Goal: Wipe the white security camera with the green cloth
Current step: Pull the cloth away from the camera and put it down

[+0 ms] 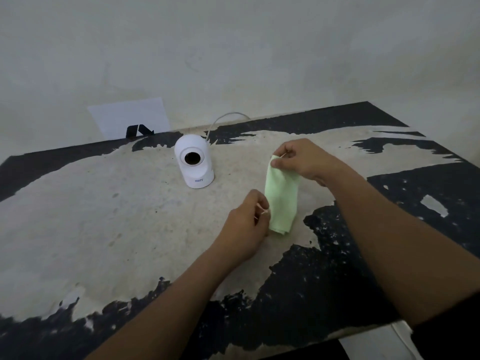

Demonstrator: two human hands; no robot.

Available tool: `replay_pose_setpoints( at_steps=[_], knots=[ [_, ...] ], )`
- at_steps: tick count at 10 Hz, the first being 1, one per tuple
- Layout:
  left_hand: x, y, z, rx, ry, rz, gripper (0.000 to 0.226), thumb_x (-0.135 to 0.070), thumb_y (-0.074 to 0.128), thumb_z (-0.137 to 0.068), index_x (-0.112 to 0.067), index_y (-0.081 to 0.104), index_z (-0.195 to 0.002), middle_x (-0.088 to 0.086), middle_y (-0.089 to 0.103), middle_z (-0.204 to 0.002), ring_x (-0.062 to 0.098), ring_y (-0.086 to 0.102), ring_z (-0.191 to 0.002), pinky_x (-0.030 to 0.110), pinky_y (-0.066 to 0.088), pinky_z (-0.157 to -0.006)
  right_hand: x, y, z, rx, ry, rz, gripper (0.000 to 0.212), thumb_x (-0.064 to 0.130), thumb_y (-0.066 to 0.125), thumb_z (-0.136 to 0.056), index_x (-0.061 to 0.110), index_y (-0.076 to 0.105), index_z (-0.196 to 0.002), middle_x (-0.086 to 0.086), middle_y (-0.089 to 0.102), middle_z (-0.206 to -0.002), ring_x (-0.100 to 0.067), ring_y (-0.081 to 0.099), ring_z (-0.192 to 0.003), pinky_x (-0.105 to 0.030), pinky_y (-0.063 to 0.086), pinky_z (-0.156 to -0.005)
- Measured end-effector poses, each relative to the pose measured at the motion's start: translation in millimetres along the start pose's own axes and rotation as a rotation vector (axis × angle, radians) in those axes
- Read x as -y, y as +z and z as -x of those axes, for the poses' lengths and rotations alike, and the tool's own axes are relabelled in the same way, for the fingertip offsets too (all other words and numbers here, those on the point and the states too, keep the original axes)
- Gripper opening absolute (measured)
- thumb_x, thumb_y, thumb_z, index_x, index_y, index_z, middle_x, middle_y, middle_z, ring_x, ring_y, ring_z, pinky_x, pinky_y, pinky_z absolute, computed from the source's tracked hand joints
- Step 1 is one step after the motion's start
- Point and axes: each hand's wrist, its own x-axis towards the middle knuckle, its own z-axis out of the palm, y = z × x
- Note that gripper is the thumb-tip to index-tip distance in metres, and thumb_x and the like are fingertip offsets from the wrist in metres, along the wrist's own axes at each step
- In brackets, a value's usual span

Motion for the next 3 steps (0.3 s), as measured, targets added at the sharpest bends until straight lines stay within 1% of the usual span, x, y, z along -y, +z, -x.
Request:
replay_pose_setpoints(
  at_steps=[1,2,3],
  knots=[
    [-4,0,-8,0.056,0.018,-0.093,0.009,-0.021,0.047,-0.093,-0.024,0.053,-0.098,0.005,0.067,-0.086,0.020,0.063,-0.072,0.030,0.050,-0.065,5,16,-19,0.122,-0.011,0.200,0.013,0.025,0.072,-0.081,0.017,0.070,-0.092,0.003,0.064,-0.087,-0.015,0.058,-0.082,-0.029,0.046,-0.071],
    [-2,-7,-10,0.216,0.008,-0.274,0.020,-0.025,0.049,-0.093,-0.019,0.060,-0.109,0.003,0.067,-0.099,0.014,0.057,-0.079,0.024,0.045,-0.070,9,40,-38,0.211,-0.090,0.387,0.015,0.026,0.068,-0.084,0.018,0.071,-0.096,0.001,0.065,-0.094,-0.017,0.059,-0.087,-0.025,0.045,-0.067],
    [6,-20,-7,0.239,-0.036,-0.319,0.023,-0.030,0.050,-0.092,-0.020,0.061,-0.110,0.001,0.066,-0.101,0.013,0.058,-0.084,0.024,0.045,-0.073,5,55,-42,0.195,-0.119,0.430,0.018,0.029,0.066,-0.085,0.022,0.070,-0.100,0.000,0.066,-0.104,-0.020,0.061,-0.099,-0.029,0.048,-0.078]
  ],
)
